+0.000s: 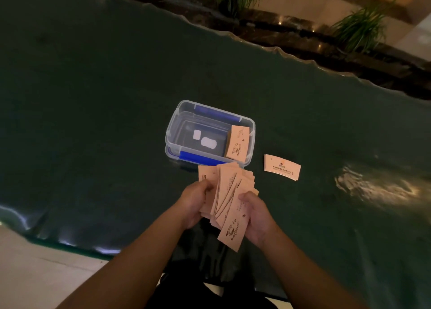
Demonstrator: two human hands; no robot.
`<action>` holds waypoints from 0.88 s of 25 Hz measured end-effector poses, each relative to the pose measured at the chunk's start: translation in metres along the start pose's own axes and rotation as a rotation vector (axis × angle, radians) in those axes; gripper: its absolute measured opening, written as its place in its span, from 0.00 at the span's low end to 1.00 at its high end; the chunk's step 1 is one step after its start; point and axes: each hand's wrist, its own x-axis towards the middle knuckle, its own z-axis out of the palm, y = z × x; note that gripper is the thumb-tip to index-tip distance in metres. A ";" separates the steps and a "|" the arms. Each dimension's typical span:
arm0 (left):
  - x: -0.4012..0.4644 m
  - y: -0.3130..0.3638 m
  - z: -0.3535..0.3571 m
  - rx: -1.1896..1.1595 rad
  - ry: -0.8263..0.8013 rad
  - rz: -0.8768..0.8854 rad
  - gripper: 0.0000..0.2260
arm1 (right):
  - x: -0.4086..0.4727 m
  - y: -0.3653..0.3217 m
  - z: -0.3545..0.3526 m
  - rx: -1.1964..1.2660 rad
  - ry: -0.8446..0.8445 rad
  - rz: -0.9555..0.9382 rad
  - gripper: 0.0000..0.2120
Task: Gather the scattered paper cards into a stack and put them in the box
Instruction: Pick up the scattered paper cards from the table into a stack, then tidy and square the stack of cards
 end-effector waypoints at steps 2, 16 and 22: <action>-0.002 -0.002 0.019 0.038 -0.010 0.030 0.17 | -0.002 -0.004 -0.013 -0.003 -0.013 -0.011 0.18; -0.012 -0.034 0.188 0.116 -0.165 0.100 0.25 | -0.019 -0.053 -0.145 -0.024 -0.161 -0.094 0.23; -0.008 -0.040 0.227 0.124 -0.195 0.131 0.30 | -0.019 -0.082 -0.173 -0.210 -0.149 -0.242 0.27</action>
